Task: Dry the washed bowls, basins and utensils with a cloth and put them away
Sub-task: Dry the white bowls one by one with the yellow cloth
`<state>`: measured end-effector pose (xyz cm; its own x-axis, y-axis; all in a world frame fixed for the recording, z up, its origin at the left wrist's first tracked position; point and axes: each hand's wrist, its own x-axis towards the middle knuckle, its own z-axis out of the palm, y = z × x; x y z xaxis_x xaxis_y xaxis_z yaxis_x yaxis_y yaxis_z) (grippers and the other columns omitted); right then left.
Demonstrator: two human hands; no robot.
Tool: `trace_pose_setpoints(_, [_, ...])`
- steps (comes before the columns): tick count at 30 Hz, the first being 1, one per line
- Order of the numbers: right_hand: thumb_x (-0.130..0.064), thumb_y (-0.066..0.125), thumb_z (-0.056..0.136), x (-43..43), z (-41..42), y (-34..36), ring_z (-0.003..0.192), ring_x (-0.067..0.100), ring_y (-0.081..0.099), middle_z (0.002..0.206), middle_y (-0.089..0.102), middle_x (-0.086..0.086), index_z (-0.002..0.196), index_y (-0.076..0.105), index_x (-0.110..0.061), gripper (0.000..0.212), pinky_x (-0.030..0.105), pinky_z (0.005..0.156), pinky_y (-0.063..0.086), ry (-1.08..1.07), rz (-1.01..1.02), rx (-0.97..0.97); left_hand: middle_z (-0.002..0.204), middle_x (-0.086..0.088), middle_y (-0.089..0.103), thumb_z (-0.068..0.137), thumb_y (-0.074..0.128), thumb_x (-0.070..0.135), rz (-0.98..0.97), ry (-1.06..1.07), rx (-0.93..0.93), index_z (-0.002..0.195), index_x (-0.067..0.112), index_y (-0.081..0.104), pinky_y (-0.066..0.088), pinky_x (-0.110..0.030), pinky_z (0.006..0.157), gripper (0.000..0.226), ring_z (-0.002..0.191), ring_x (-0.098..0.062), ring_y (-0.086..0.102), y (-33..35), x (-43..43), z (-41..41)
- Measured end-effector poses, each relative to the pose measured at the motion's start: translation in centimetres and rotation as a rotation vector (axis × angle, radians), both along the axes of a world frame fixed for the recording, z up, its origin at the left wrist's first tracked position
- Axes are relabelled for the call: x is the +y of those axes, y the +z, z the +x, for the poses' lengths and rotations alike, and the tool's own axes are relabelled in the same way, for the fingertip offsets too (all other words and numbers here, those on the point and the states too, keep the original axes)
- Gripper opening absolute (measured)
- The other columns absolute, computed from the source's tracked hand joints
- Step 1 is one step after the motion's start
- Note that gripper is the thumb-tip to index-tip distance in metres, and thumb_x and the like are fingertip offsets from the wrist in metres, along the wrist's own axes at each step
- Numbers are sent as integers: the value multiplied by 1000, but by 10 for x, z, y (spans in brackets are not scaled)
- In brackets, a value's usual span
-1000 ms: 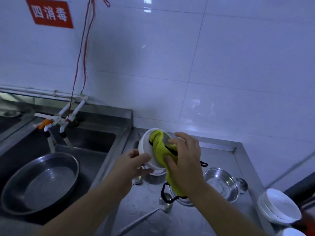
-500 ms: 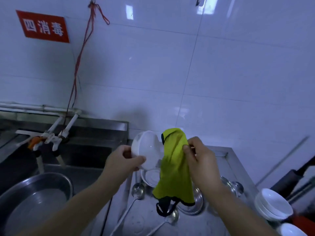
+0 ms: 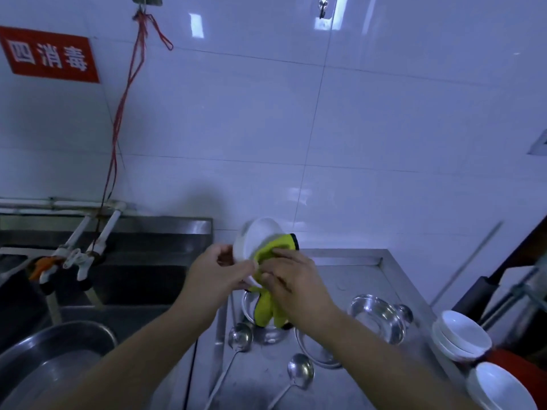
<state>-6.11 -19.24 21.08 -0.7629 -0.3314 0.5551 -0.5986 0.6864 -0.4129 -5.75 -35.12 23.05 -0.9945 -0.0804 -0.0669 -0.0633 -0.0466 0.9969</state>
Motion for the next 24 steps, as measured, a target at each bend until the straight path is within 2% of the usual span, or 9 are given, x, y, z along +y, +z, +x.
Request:
trace_pose_setpoints(2, [-32,52,87,10,0,-16,127,20,42,115,64,-4,113,63,-19,31,42,110,24,74,201,71,89,-18,67,71,75,4,19,-29,14,100,2,62,60,-42,71,32,75,-26,67,5,-4,2])
trace_pose_setpoints(4, [-38,55,84,21,0,-20,139,25,27,129,52,-2,127,52,-23,45,44,117,10,76,343,154,89,-17,68,62,72,15,10,-70,25,96,6,64,59,-41,72,36,77,-28,69,9,-9,4])
trace_pose_setpoints(9, [-33,53,83,39,-13,-11,137,30,32,131,51,6,130,47,-19,50,45,115,24,68,552,320,89,-13,70,61,71,14,-29,-134,65,97,10,64,59,-34,65,37,76,-22,70,19,-11,9])
trace_pose_setpoints(12, [-15,52,88,35,-14,-16,119,27,53,115,64,8,118,60,-11,31,43,108,35,60,442,447,93,-15,67,75,69,0,30,-86,30,99,6,62,59,-40,69,26,77,-26,69,19,-2,9])
trace_pose_setpoints(15, [-3,57,84,18,-4,-22,100,25,58,102,67,11,112,59,-8,28,38,100,42,7,217,490,89,-12,68,66,71,7,66,-42,22,96,9,62,59,-43,71,31,76,-23,70,18,11,8])
trace_pose_setpoints(18, [-7,50,84,1,12,-19,97,18,53,102,66,9,115,54,-10,31,30,92,42,-50,15,449,88,-8,69,70,70,6,35,-40,61,95,13,63,59,-40,72,27,79,-21,69,19,21,8])
trace_pose_setpoints(21, [-19,50,87,-6,21,-14,106,12,49,114,57,-2,121,48,-16,34,18,98,35,-16,-212,288,88,-8,70,76,67,4,-8,-64,101,92,17,64,57,-33,65,21,79,-21,68,26,24,9])
trace_pose_setpoints(22, [-23,51,89,-2,20,-12,109,12,49,117,57,-2,122,46,-15,35,22,102,34,23,-179,303,86,-8,70,76,67,3,-7,-77,119,91,16,65,55,-29,62,21,75,-19,68,30,23,10])
trace_pose_setpoints(24, [-34,48,95,17,12,-9,113,17,54,117,63,3,123,47,-11,36,38,109,31,95,89,460,80,-9,68,71,69,3,-23,-137,155,91,11,66,53,-25,56,21,67,-16,67,43,14,13])
